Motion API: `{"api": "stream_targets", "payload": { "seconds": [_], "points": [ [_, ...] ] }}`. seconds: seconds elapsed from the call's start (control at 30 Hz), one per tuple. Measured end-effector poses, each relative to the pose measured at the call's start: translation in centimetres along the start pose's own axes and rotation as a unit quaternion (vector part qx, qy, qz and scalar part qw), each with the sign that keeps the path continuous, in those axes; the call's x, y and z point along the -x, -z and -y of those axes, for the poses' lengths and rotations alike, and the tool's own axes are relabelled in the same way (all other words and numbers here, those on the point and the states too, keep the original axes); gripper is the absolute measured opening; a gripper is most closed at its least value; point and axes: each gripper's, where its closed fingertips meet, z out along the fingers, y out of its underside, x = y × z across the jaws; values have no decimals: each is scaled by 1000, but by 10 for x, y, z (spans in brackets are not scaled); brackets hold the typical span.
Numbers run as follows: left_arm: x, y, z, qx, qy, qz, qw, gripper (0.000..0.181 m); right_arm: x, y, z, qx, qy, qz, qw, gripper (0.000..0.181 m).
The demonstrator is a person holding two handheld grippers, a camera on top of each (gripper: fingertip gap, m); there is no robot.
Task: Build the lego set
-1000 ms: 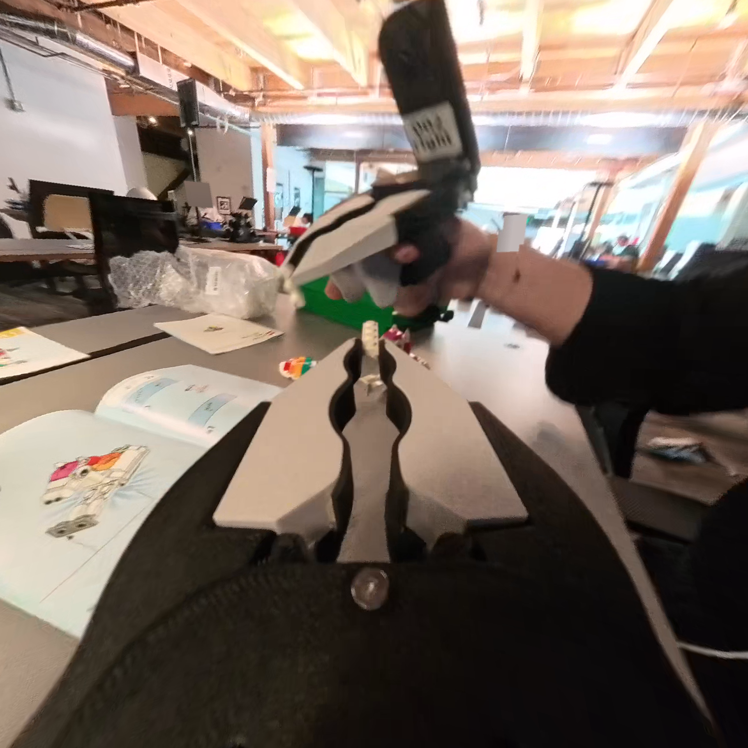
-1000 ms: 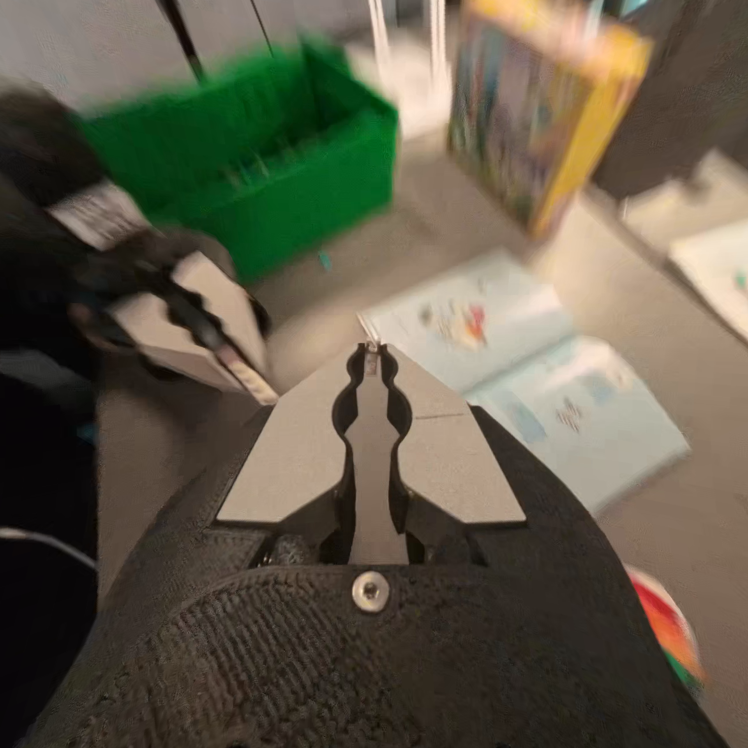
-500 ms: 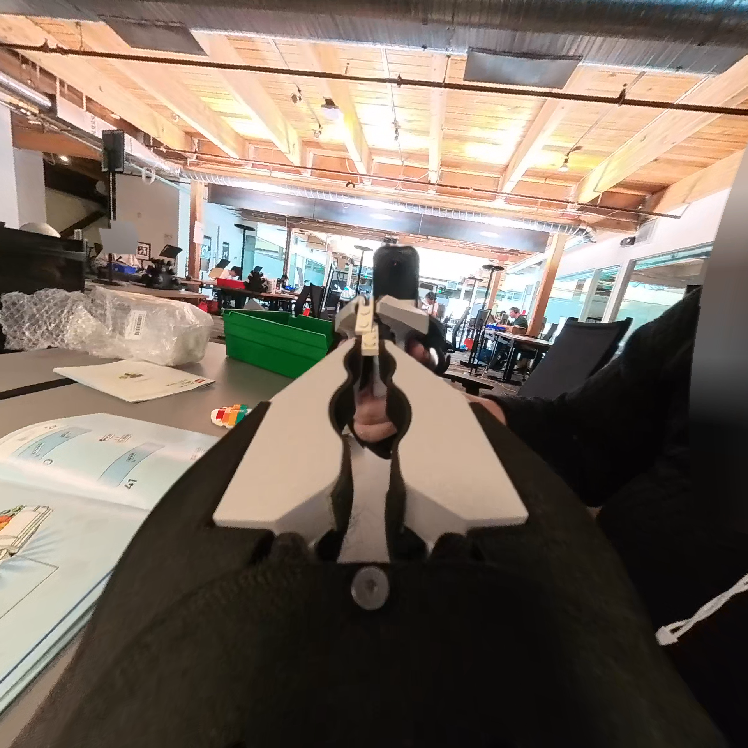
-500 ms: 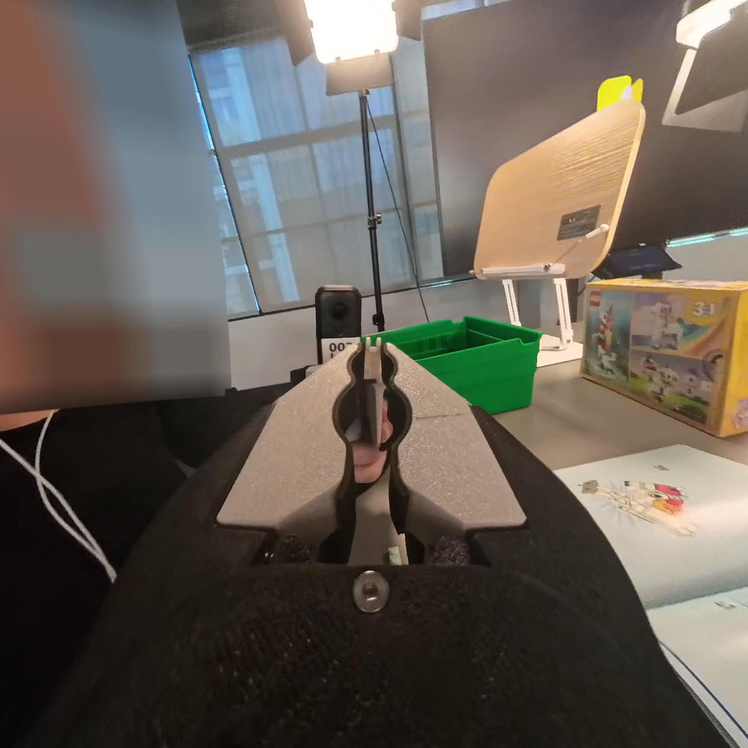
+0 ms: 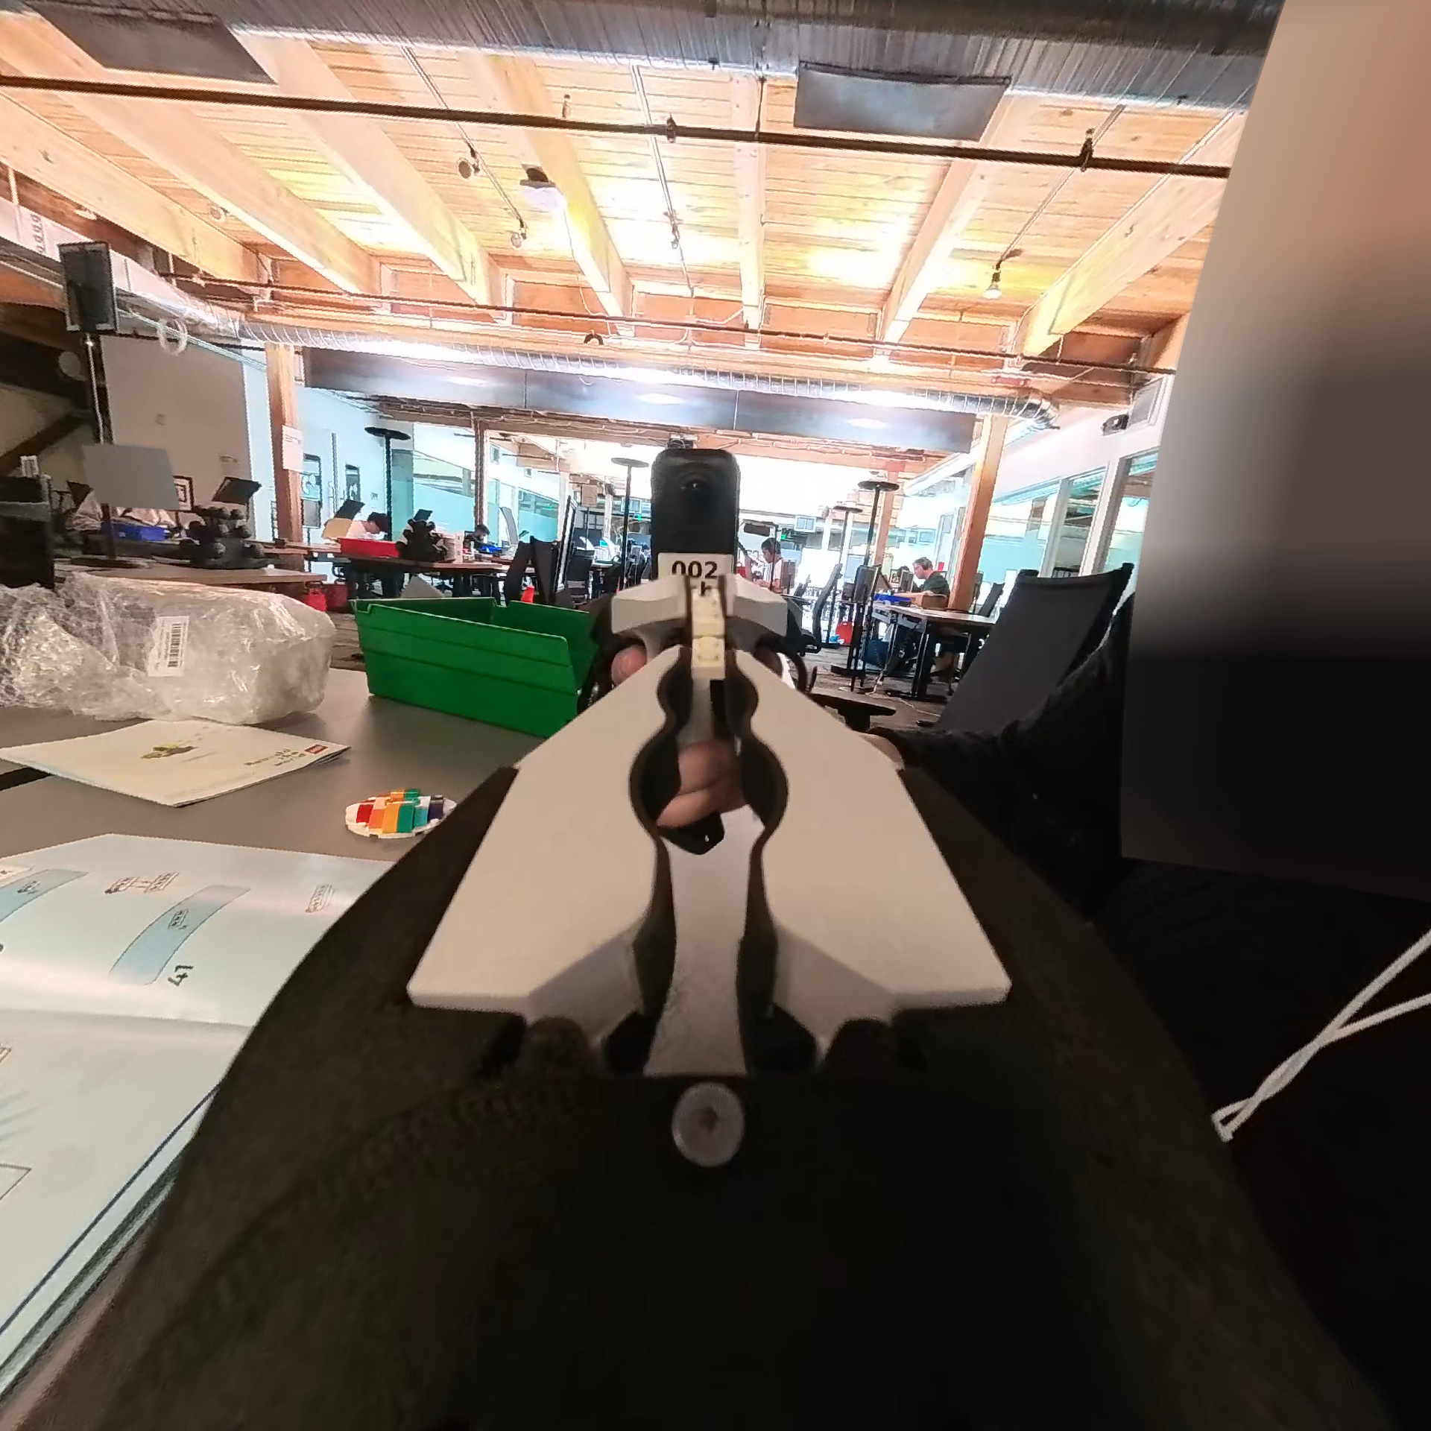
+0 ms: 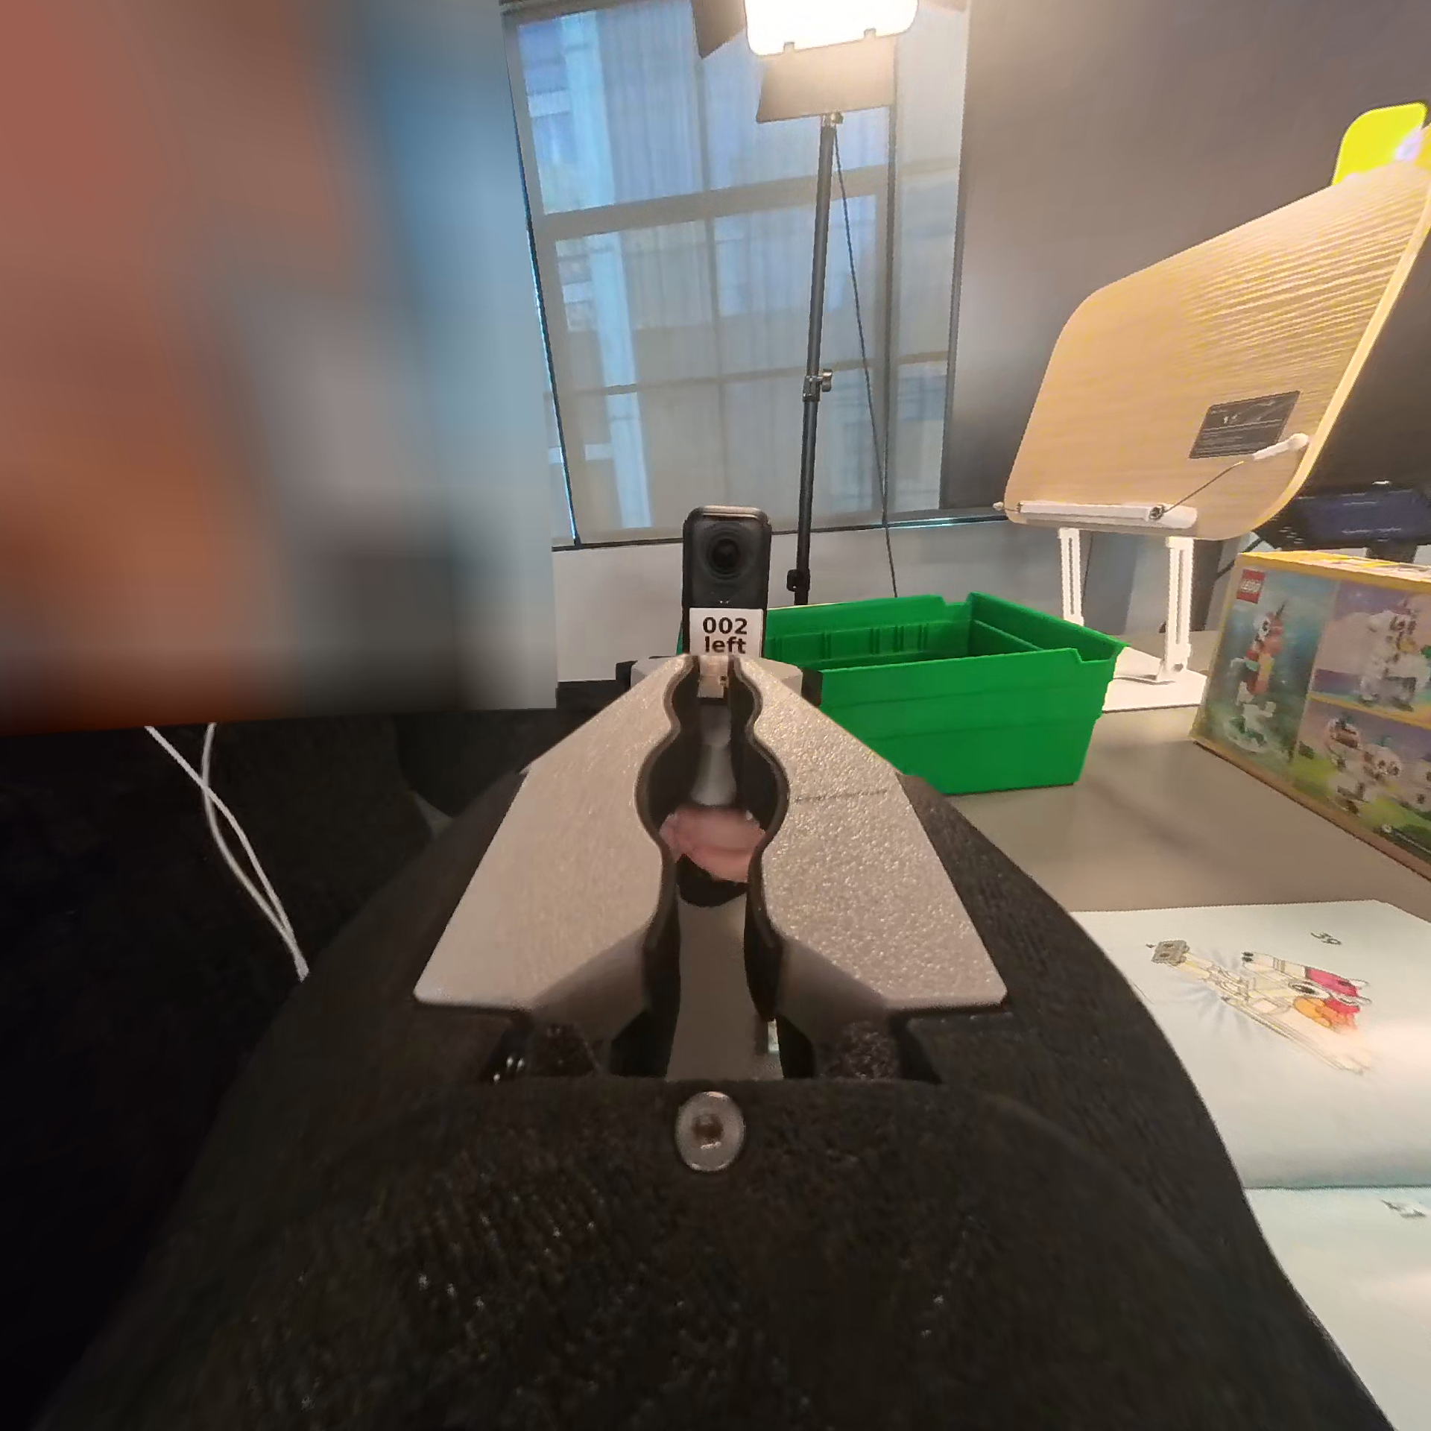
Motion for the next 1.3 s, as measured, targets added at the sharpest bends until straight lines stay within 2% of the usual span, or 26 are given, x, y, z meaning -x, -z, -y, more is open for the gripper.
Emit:
{"api": "stream_targets", "payload": {
  "seconds": [0.3,1.0,1.2,1.3],
  "points": [
    [2,0,-2,4,1,6,1000,7,-3,1,-2,14,22,-19,999,5],
    [-1,-2,-5,12,-2,-2,1000,7,2,-1,-6,31,35,-8,999,7],
    [0,-2,-5,11,-3,0,1000,7,2,-1,-6,29,31,-6,999,9],
    [1,-2,-5,12,-4,5,1000,7,0,1,-4,29,42,-14,999,16]
  ]
}}
